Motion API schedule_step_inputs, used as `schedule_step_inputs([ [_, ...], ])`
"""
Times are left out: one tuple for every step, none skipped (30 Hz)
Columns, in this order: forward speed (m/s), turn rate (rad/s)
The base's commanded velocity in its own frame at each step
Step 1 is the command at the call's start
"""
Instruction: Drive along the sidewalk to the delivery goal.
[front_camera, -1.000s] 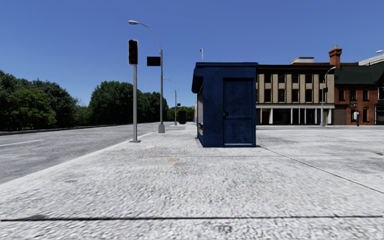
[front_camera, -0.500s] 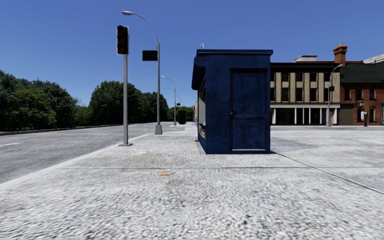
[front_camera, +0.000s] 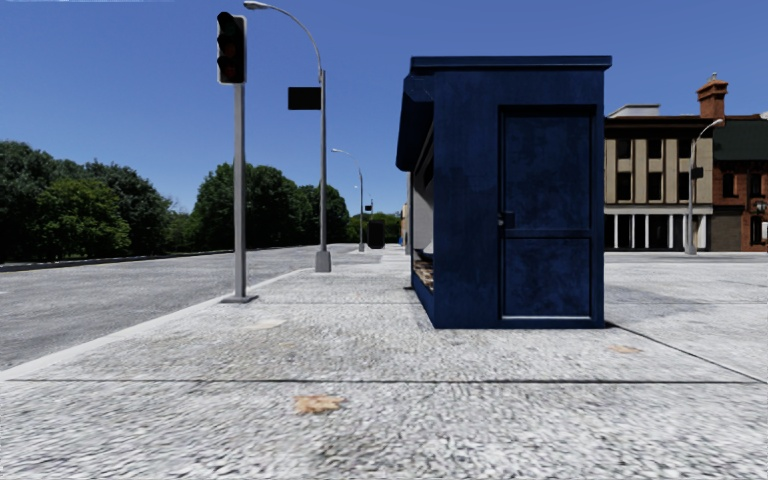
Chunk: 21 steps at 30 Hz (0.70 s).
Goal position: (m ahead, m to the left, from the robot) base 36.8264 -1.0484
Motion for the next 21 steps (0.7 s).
schedule_step_inputs([
  [2.00, 0.23],
  [2.00, 0.23],
  [2.00, 0.23],
  [2.00, 0.24],
  [2.00, 0.24],
  [2.00, 0.24],
  [2.00, 0.24],
  [2.00, 0.24],
  [2.00, 0.25],
  [2.00, 0.25],
  [2.00, 0.25],
  [2.00, 0.26],
  [2.00, 0.26],
  [2.00, 0.26],
  [2.00, 0.26],
  [2.00, 0.26],
  [2.00, 0.26],
  [2.00, 0.27],
  [2.00, 0.27],
  [2.00, 0.27],
  [2.00, 0.27],
])
